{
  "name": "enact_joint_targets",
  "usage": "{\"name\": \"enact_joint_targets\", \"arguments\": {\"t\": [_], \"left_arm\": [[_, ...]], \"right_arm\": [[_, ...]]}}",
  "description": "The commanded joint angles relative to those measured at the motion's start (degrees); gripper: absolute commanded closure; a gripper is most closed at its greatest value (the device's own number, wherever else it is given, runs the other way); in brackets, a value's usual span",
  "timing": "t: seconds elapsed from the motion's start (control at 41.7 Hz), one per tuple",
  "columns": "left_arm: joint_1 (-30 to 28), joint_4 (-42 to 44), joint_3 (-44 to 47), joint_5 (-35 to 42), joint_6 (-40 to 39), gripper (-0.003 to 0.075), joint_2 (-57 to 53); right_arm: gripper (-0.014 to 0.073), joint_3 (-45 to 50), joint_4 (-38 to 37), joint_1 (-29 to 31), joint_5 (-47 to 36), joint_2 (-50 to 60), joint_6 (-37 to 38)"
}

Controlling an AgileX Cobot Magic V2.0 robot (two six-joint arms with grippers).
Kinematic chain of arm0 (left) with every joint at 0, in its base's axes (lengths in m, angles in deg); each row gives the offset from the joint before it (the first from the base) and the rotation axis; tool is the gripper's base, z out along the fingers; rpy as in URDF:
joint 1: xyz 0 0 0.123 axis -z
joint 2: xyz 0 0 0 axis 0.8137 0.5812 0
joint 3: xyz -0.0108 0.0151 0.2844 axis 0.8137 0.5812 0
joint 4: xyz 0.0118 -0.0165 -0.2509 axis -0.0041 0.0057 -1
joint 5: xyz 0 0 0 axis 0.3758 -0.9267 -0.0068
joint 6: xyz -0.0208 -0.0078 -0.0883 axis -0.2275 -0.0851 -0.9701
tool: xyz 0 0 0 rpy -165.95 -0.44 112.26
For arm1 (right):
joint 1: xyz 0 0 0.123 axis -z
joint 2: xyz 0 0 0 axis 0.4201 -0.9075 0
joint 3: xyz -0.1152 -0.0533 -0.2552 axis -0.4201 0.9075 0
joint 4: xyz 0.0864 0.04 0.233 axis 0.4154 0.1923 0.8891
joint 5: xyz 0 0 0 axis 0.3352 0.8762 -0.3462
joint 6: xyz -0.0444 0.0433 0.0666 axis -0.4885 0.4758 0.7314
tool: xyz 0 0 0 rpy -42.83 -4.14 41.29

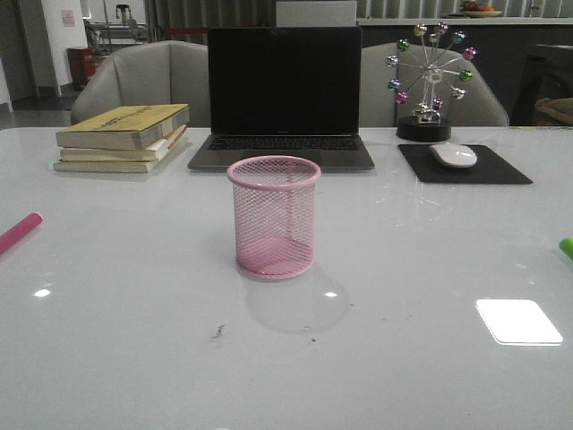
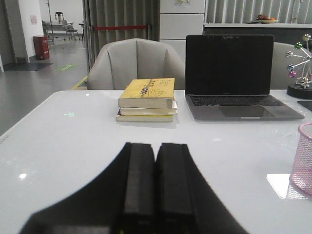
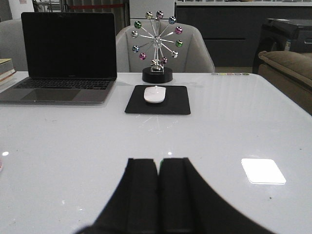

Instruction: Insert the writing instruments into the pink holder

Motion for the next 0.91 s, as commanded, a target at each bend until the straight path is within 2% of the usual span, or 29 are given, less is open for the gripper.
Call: {"name": "enact_joint_targets", "arguments": {"t": [0.0, 0.144, 0.264, 0.336, 0.408, 0.647, 0.887], "left_arm": [[-0.2, -0.3, 0.2, 5.1, -0.1, 0.0629, -1.2], [-0.2, -0.3, 0.2, 5.2, -0.1, 0.0629, -1.2], [-0.2, -0.3, 0.2, 10.3, -0.1, 0.0629, -1.2], [-0.2, -0.3, -0.4, 15.2, -0.1, 0.0629, -1.2], [-0.2, -0.4, -3.1, 15.8, -0.1, 0.0629, -1.2], [-0.2, -0.5, -19.9, 6.4, -0.1, 0.0629, 2.1], [-0.2, -0.5, -38.1, -8.4, -0.1, 0.0629, 14.3]], "right_arm": [[0.0537, -0.2, 0.2, 0.4, -7.7, 1.1, 0.1], [0.0537, -0.2, 0.2, 0.4, -11.6, 1.1, 0.1], [0.0537, -0.6, 0.2, 0.4, -16.5, 1.1, 0.1], [0.0537, -3.1, 0.2, 0.4, -15.6, 1.1, 0.1], [0.0537, -7.0, 0.2, 0.4, -11.9, 1.1, 0.1], [0.0537, -24.2, 0.1, 0.4, 4.2, -3.6, 0.1], [0.0537, -38.2, 0.0, 0.4, 15.3, -15.7, 0.1]]}}
